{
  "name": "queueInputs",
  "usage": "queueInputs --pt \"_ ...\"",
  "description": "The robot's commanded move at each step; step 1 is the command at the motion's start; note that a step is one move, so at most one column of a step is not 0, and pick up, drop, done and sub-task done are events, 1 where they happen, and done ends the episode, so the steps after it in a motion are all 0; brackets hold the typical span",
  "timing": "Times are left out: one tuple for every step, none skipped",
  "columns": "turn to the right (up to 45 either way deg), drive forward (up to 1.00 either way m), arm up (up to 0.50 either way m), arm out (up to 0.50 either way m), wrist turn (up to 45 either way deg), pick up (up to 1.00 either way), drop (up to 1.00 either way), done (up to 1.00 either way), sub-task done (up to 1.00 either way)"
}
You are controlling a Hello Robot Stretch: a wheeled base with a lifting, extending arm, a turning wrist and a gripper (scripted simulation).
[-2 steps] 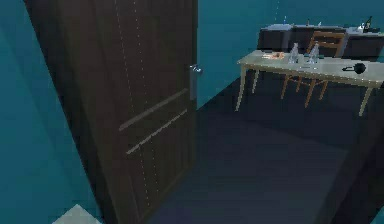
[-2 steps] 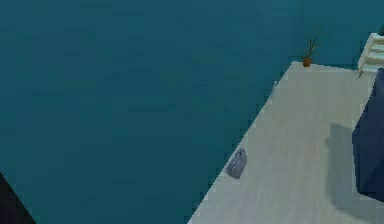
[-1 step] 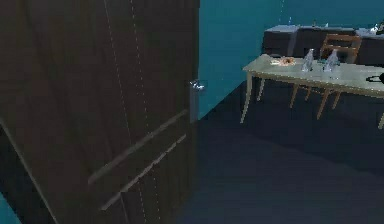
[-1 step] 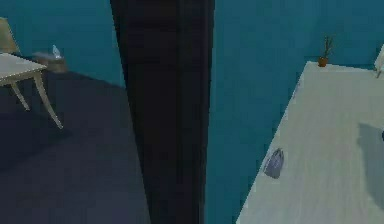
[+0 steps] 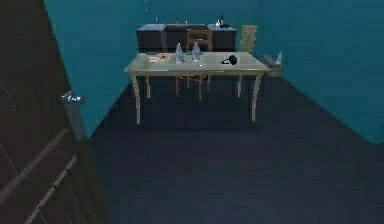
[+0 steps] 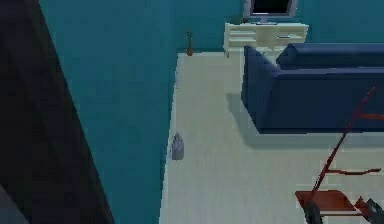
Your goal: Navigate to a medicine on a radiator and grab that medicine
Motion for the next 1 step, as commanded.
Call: queueInputs --pt "0.0 0.45 0.0 0.0 0.0 0.0 0.0 0.0 0.0"
